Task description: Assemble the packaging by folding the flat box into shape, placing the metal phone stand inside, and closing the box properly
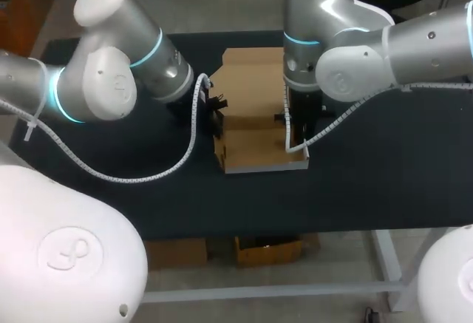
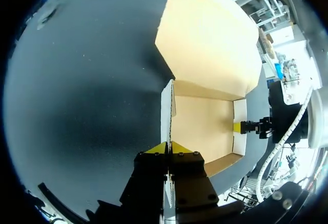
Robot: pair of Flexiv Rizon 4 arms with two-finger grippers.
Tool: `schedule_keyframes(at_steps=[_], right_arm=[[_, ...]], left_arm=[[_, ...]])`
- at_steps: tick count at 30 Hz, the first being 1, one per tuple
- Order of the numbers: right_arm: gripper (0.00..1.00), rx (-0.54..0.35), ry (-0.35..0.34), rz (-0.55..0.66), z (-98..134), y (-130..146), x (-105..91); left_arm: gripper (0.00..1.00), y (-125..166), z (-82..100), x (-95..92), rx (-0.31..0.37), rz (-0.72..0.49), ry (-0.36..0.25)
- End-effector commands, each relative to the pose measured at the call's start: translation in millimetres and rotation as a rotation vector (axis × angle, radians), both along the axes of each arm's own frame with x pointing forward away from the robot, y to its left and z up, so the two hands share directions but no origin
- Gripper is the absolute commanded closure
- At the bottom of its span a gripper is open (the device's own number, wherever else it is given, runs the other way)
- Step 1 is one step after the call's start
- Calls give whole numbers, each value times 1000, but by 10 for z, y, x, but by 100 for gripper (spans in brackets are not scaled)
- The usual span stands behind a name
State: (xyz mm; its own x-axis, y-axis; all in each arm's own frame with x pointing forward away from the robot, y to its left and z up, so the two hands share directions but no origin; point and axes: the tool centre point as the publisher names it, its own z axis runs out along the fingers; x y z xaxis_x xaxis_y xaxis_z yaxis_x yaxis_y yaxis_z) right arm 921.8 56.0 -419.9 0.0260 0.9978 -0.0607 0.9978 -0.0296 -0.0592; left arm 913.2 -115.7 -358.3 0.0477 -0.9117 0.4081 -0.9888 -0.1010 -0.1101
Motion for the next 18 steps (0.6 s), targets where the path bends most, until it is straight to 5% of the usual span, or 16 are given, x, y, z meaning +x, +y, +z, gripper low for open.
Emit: schedule_keyframes(at_steps=[1,8,18], right_arm=[[100,-1,4,1,-17,36,0],[100,-1,4,1,-17,36,0],[100,-1,4,1,-17,36,0]], left_arm=[[100,-132,-72,-8,223,33,15],[85,-95,-9,-41,220,32,11],[71,290,74,-60,90,16,23]])
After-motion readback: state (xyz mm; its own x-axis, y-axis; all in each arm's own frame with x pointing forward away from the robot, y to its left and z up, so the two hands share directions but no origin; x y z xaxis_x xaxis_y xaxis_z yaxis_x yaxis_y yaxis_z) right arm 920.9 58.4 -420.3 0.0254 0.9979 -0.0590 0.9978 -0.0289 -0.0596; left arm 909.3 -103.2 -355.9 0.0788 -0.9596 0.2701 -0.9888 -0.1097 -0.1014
